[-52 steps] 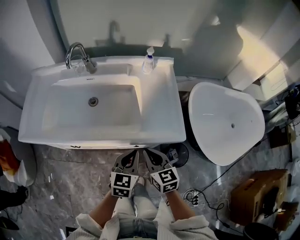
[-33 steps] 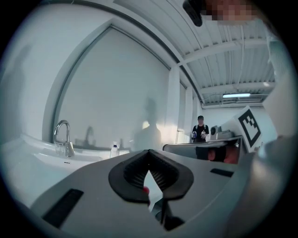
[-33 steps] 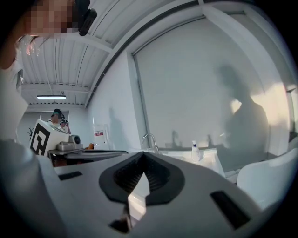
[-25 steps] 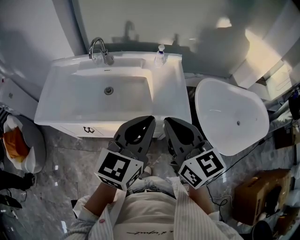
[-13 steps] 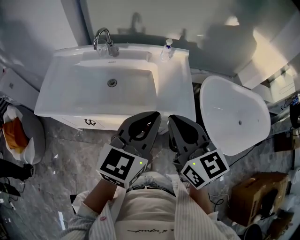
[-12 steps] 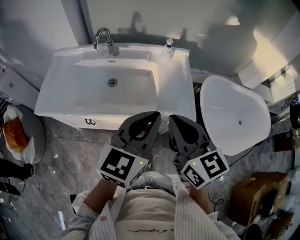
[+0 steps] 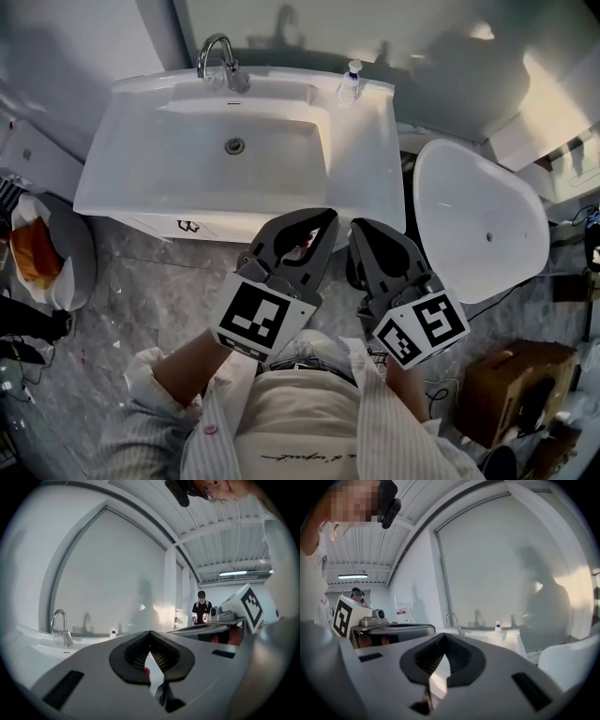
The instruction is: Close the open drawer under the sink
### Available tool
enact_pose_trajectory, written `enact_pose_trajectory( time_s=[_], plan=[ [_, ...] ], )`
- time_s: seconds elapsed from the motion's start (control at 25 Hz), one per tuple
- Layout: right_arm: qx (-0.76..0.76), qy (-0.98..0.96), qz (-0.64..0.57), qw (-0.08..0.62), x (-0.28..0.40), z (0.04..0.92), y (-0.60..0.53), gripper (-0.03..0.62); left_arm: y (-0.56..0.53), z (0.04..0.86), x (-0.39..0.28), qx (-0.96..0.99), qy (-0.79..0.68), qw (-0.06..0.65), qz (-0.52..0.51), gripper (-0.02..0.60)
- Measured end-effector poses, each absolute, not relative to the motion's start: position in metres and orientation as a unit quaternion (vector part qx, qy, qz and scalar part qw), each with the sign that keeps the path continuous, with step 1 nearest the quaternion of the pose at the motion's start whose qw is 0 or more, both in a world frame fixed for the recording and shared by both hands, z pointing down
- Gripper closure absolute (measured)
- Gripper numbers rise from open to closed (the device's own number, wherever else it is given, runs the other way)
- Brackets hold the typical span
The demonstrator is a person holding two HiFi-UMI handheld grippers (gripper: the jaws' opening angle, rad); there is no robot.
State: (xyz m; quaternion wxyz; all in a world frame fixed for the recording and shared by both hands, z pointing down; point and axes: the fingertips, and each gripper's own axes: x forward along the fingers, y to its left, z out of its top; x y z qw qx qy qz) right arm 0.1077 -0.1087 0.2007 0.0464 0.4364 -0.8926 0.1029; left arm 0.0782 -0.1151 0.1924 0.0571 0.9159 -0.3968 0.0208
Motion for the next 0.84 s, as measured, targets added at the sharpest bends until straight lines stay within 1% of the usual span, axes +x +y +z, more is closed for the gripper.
enact_pose_trajectory(
  time_s=[0.16, 0.84],
  plan=[
    [0.432, -0.894, 0.105, 0.05, 0.105, 0.203, -0.107, 0.585, -0.119, 0.187, 0.075, 0.918, -0.395, 0.046, 0.012, 0.566],
    [0.427, -0.896, 0.105, 0.06, 0.096, 0.209, -0.109, 0.585, -0.12, 0.189, 0.063, 0.923, -0.381, 0.046, 0.024, 0.566]
  ],
)
